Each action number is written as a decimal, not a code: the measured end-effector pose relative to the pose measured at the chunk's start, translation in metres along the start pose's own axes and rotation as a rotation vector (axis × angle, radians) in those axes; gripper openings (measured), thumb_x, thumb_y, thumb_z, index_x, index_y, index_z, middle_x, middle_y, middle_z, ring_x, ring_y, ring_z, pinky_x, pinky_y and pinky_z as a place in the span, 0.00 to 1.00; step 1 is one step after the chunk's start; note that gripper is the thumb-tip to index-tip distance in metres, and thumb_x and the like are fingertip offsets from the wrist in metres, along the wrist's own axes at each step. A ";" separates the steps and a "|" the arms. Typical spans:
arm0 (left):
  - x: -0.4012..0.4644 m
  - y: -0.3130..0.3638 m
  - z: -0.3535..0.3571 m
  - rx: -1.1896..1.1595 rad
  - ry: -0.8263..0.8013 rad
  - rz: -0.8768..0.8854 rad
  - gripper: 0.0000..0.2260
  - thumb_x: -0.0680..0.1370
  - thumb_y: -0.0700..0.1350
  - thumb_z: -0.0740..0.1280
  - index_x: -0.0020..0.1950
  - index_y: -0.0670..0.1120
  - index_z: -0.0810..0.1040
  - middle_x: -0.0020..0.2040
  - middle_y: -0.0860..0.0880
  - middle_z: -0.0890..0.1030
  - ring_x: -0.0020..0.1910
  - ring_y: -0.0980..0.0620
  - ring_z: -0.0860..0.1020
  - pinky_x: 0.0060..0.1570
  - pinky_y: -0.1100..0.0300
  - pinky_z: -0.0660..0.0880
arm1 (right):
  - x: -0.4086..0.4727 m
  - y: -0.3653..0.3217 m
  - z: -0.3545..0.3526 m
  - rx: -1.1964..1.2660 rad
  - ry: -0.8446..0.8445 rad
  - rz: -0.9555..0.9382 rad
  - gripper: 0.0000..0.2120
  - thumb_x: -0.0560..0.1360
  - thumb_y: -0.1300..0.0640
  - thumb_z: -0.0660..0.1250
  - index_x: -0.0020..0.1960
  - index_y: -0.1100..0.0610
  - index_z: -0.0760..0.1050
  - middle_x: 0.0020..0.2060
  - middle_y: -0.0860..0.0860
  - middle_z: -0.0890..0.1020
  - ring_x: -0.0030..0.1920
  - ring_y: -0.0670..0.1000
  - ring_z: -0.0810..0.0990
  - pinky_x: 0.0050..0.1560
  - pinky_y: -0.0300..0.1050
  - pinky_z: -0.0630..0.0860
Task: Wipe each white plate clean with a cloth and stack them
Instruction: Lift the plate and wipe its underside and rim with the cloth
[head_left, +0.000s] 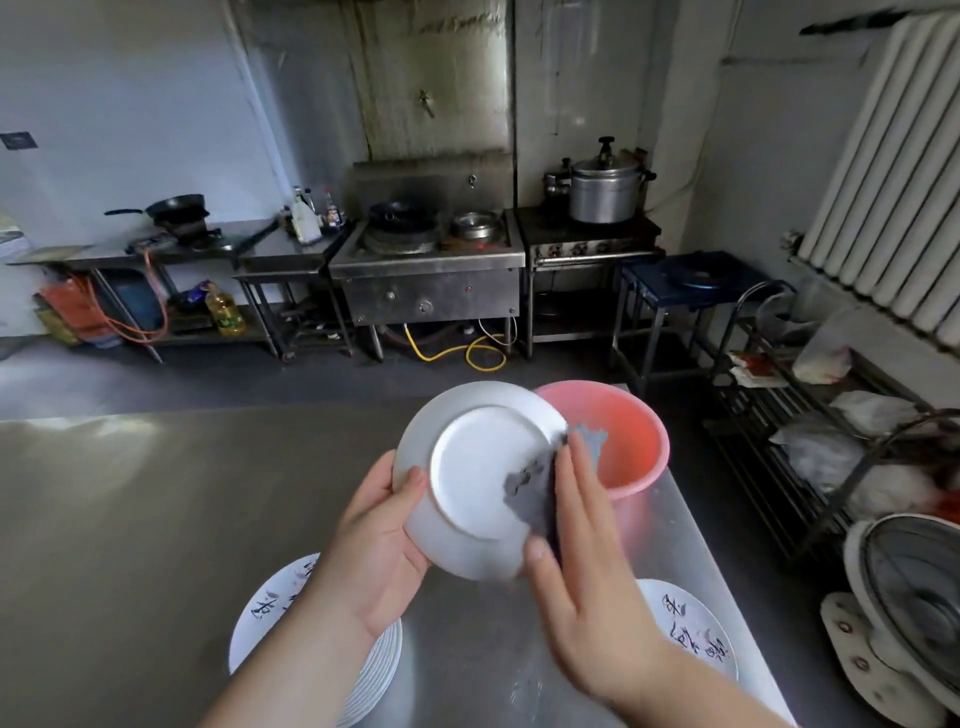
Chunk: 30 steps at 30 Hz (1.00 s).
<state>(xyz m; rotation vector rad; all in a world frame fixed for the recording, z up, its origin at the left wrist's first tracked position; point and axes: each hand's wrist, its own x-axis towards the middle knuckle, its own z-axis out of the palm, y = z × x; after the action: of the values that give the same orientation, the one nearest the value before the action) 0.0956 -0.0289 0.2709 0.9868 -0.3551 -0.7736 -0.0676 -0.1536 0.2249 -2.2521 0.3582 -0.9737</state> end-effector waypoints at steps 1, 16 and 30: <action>-0.002 -0.003 0.001 -0.020 0.019 0.004 0.18 0.80 0.43 0.66 0.68 0.39 0.76 0.66 0.36 0.81 0.61 0.44 0.82 0.56 0.50 0.82 | -0.013 -0.002 0.008 -0.039 -0.023 -0.022 0.39 0.86 0.37 0.52 0.85 0.61 0.45 0.86 0.53 0.44 0.85 0.58 0.45 0.82 0.56 0.50; 0.006 -0.033 0.038 -0.172 0.147 -0.054 0.13 0.87 0.41 0.58 0.71 0.43 0.73 0.64 0.39 0.84 0.62 0.39 0.84 0.50 0.43 0.84 | -0.025 -0.002 0.022 -0.188 -0.031 0.005 0.43 0.85 0.34 0.48 0.84 0.67 0.43 0.84 0.61 0.41 0.84 0.65 0.41 0.83 0.53 0.43; -0.004 -0.106 0.051 0.131 -0.109 -0.264 0.19 0.80 0.45 0.70 0.71 0.45 0.75 0.69 0.40 0.81 0.65 0.40 0.80 0.62 0.38 0.73 | -0.013 0.099 -0.129 -0.238 -0.242 0.642 0.26 0.81 0.29 0.45 0.44 0.41 0.76 0.28 0.43 0.84 0.27 0.46 0.82 0.31 0.51 0.80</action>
<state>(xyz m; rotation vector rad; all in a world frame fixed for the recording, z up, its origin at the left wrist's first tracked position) 0.0180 -0.0909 0.2082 1.1309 -0.3778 -1.0570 -0.1695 -0.2807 0.2187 -2.1945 1.0486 -0.3331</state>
